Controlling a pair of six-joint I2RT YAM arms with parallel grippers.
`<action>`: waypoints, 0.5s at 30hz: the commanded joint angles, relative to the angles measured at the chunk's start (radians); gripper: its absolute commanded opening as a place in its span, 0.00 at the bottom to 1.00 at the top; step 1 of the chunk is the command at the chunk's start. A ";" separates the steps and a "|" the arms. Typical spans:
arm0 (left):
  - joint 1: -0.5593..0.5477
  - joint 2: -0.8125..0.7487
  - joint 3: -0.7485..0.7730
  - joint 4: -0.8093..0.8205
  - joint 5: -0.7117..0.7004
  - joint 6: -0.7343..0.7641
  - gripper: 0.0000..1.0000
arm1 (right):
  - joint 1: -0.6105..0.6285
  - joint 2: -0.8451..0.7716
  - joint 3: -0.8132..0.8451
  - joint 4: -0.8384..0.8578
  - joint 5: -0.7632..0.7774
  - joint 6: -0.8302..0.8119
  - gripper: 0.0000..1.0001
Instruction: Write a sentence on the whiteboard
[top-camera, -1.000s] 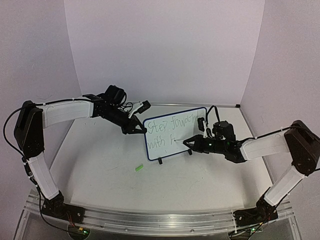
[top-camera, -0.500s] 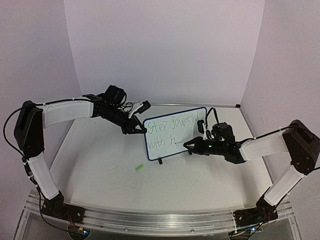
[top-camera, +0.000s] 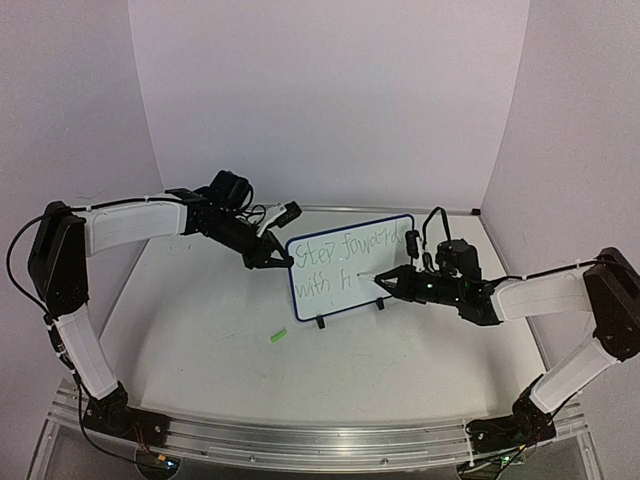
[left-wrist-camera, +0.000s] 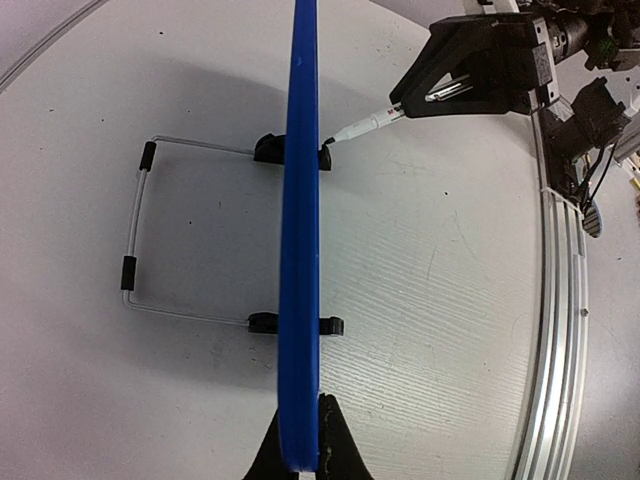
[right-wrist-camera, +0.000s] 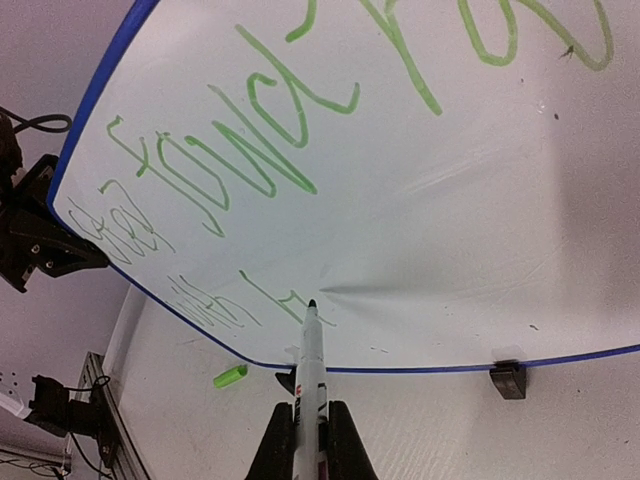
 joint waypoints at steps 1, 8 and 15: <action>-0.011 0.024 0.019 -0.050 -0.043 0.027 0.00 | -0.008 0.004 0.019 0.020 0.013 -0.004 0.00; -0.011 0.023 0.019 -0.050 -0.044 0.027 0.00 | -0.012 0.024 0.040 0.020 0.021 -0.006 0.00; -0.011 0.023 0.019 -0.050 -0.044 0.028 0.00 | -0.019 0.036 0.057 0.020 0.014 -0.013 0.00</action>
